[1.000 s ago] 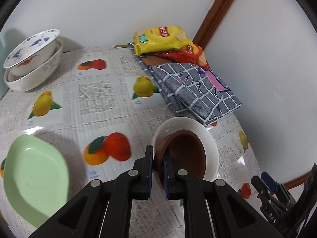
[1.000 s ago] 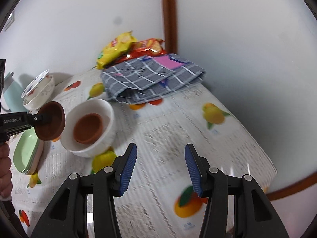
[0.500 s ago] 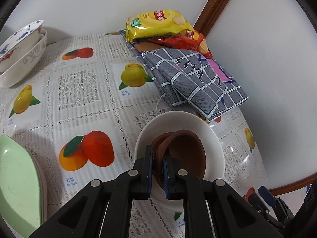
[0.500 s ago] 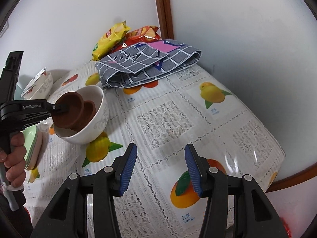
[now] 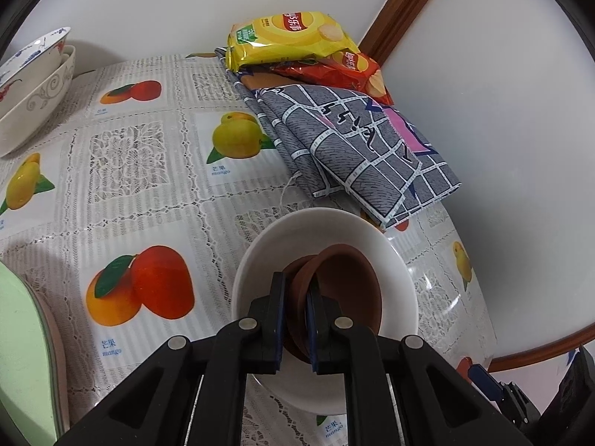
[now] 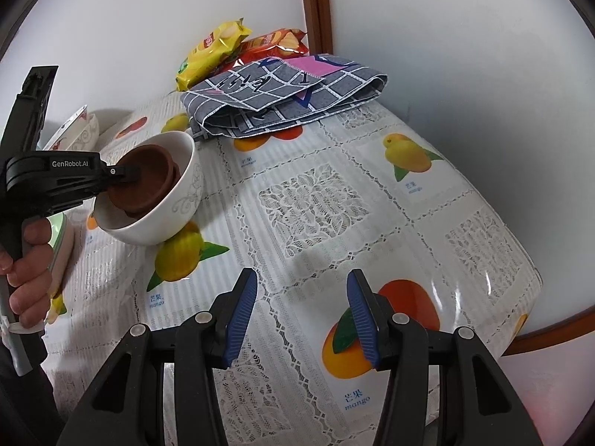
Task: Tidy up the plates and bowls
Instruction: 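Lower the left gripper's brown bowl onto the other brown bowl and open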
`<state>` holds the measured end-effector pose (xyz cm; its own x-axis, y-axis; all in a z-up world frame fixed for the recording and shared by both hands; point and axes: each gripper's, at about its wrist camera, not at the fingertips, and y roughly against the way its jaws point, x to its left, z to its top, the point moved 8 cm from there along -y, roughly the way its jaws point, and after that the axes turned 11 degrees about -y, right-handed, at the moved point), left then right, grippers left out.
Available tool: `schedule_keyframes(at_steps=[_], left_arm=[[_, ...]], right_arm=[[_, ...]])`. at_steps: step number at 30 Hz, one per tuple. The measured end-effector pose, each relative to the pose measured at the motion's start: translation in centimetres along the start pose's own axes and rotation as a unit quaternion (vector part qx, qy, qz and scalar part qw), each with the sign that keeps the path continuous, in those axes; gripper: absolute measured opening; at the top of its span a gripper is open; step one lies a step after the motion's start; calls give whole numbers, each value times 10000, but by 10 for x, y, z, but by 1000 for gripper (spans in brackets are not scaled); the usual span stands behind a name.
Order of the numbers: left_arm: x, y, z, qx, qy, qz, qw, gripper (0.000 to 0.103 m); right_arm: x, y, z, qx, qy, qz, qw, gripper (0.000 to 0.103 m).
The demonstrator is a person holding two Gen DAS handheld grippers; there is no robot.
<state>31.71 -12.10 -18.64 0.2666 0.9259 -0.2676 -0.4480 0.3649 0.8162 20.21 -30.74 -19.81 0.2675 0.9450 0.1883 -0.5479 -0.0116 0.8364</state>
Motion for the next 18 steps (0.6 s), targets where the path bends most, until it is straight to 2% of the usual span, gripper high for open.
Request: schedule_keyframes(at_steps=[3,6,9,13,18], left_arm=[[0,1,-1,30,-6,-13,10000,11],[-2,3,-3,96,-99,22,9999,19],[-6,7,-4,116,-212,84,9997,21],[-10,17,-5,96,-304,157,9994,32],[-10,38,-4,-39,-388,252,9989,34]], right_arm=[[0,0,-1,16,-2,-23,10000,50],[1,0,-1,41,29,-42,10000,50],[4,4,-2,21,83,-25,10000,50],[9,10,-2,-51,145,-6,9999,50],[15,18,-1,-126,209,-4,9997,50]])
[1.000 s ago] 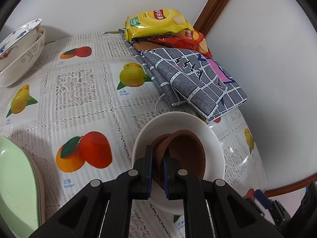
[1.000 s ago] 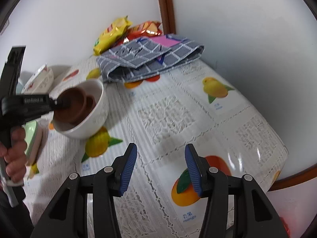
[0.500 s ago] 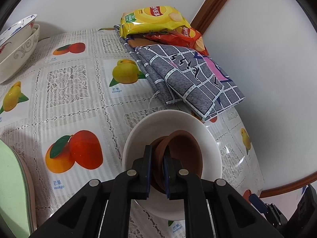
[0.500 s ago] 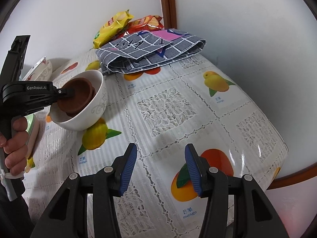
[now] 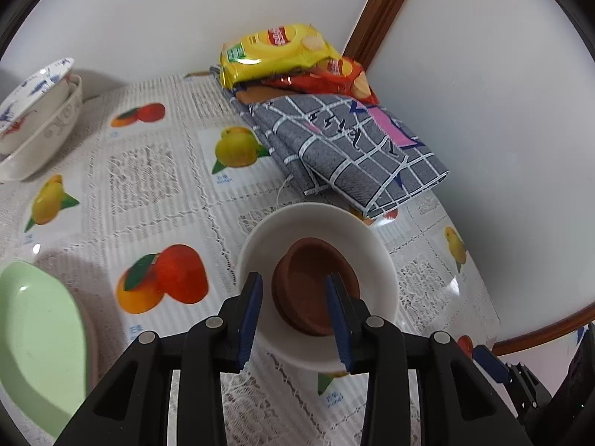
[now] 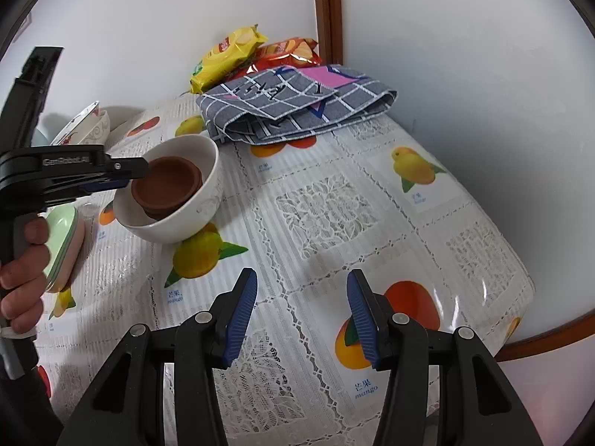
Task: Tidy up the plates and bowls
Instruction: 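Lower the left gripper's brown bowl onto the other brown bowl and open, then withdraw both open grippers from the white bowl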
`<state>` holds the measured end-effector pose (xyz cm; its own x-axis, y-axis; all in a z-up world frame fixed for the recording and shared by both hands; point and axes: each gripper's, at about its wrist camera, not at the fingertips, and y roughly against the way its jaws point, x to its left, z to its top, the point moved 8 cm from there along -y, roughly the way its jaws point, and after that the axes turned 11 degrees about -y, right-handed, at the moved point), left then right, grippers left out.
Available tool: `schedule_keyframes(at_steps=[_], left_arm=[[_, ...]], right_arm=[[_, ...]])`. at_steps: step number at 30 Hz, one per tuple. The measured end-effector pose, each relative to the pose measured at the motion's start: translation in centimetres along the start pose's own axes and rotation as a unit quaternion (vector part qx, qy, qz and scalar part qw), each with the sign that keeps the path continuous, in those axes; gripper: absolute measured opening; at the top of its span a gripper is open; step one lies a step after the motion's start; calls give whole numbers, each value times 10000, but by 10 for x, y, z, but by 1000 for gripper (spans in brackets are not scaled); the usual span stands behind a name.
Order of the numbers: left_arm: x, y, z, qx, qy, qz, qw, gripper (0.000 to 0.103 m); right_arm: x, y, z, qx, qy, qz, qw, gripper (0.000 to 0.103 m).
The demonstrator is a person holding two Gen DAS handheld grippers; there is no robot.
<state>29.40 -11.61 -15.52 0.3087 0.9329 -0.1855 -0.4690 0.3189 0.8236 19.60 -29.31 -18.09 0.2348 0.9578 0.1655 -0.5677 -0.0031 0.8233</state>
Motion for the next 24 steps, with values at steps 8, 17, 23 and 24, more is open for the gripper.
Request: schedule_keyframes(at_steps=[8,17,23,24], left_arm=[[9,38,-2,-239,-32,306,9992,36],[10,82,-10,-711,-172,461,9963,36],[8,104,-18,-954,-193,427,9943,36],[7,107,-20,-985,-210,409,9941,36]], right_arm=[[15,20,21,-409,192,-151,9989,50],[34,50,33,-893,188,62,9958,51],[48,65,22,-894,212,398,9950,52],[49,66,20,-857,140,485,9950,52]])
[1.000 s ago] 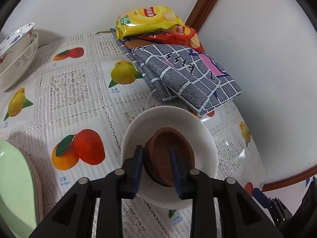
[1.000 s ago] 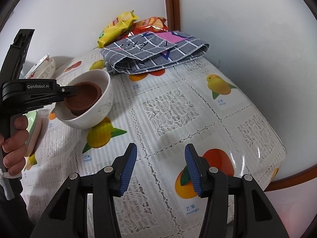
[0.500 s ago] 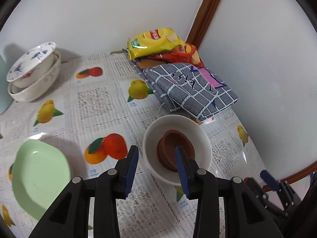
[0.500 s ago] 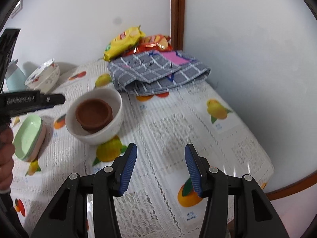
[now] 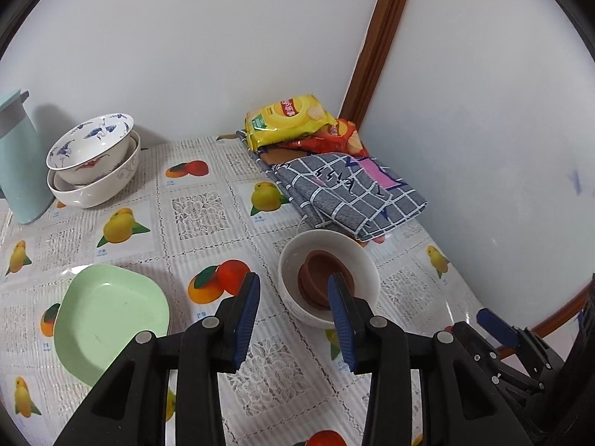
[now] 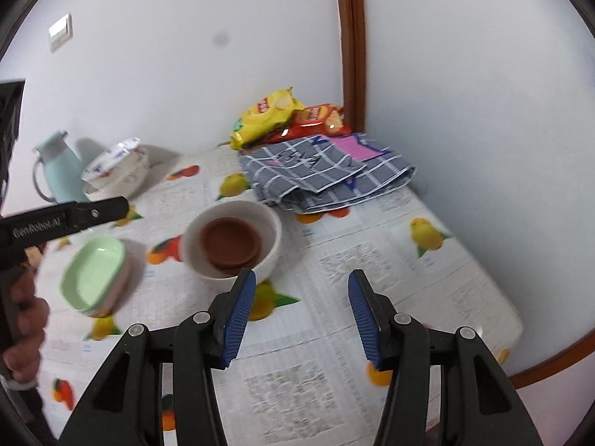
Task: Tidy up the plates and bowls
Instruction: 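Withdraw both open grippers from the white bowl, then move both grippers to the white bowl rim and close on it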
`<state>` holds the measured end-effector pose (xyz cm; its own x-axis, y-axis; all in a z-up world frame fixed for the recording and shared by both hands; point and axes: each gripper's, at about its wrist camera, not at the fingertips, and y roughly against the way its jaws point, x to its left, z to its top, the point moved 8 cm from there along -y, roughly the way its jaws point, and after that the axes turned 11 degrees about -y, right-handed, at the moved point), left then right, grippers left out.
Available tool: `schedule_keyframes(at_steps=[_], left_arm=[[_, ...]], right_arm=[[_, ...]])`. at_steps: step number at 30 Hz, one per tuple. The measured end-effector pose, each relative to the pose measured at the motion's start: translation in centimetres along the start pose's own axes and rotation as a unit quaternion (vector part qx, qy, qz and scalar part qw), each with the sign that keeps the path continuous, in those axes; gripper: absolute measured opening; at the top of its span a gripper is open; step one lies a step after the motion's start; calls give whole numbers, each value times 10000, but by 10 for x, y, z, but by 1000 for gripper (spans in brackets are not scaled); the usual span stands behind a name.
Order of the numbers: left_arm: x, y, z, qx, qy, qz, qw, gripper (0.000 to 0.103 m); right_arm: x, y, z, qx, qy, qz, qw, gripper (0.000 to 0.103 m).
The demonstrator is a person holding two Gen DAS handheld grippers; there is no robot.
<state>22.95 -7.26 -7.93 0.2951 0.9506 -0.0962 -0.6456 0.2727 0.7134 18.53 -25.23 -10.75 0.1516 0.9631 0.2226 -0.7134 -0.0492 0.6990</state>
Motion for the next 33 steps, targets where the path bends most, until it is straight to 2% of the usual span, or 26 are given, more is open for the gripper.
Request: schedule_keyframes(at_steps=[5,8,12,15,18,26,33], left_arm=[[-6,12,-4,-33,-76,-150,9999,36],[-10,15,-6,-9,-188,-152,9997,36],[-10,18,-8,63,-285,-140,9995,36],[-8,16,-8,148,-233,-119,9995,36],[-2,10,-8,271,-186,-55,9994,37],[15,-17,-10,561,-81,58,9984,39],[21,-56,-16,924,40,54,9957,39]], right_arm=[[0,9,-5,286,-496,348,9978,52],[-3,14,-2,267,-655,319,9970,52],[-2,17,0,242,-562,180,9980,52],[1,18,3,171,-382,36,9991,61],[7,16,5,165,-299,56,9994,62],[14,-16,8,327,-81,-134,9993,62],[14,-57,11,583,-76,-102,9982,62]])
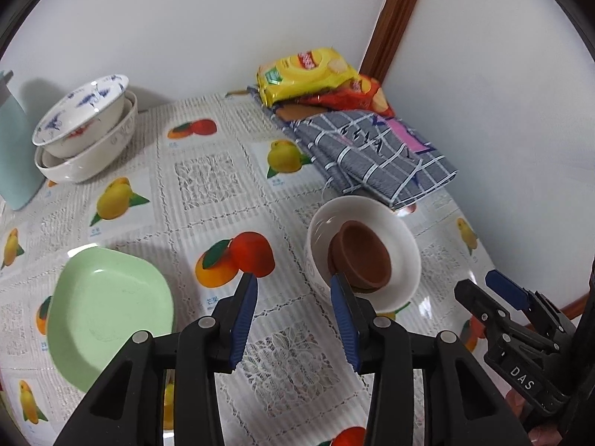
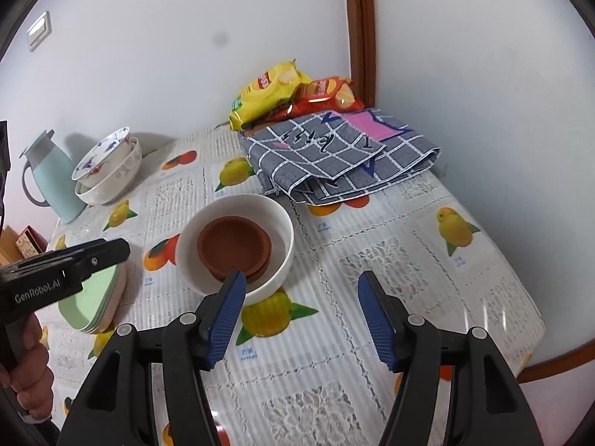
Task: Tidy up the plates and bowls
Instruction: 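Move both grippers to the white bowl rim and close on it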
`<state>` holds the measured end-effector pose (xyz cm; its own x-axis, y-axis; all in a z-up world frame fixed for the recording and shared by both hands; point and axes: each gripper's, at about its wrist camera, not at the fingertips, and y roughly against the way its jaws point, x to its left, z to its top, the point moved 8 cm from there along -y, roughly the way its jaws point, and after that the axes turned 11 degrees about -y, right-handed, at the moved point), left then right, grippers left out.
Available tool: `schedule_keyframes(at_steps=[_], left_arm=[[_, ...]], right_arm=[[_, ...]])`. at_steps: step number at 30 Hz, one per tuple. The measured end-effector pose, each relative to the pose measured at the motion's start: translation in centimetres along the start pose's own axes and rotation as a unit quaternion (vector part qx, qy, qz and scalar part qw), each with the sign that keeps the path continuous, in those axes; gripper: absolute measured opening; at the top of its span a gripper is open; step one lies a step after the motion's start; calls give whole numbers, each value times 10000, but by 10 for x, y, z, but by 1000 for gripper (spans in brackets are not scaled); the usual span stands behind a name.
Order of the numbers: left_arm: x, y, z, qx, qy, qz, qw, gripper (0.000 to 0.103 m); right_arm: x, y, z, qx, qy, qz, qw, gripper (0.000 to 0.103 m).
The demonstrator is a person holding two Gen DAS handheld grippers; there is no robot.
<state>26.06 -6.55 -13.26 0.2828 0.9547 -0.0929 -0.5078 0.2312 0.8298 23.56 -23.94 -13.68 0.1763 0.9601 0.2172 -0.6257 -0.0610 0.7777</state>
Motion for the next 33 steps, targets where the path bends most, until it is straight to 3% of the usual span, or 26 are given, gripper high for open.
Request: schedule_keyframes(at_steps=[11,20,24,33], left_arm=[[-2,-43,17,203,10,-134,9997,39],[1,-73,21,425,121,-116,9990,39],[2,-82,19,529,83,-15,9986,39],[-2,-97,16,764,-81,-73,9970,34]], right_arm=[[0,-60,10,381,-121,-25,9992,61],[1,-88,12,608,-183,-11,9980,51],[3,-97,11,744,-145,-167,9970,37],[2,-112,11,933,-206,-259,9951,37]])
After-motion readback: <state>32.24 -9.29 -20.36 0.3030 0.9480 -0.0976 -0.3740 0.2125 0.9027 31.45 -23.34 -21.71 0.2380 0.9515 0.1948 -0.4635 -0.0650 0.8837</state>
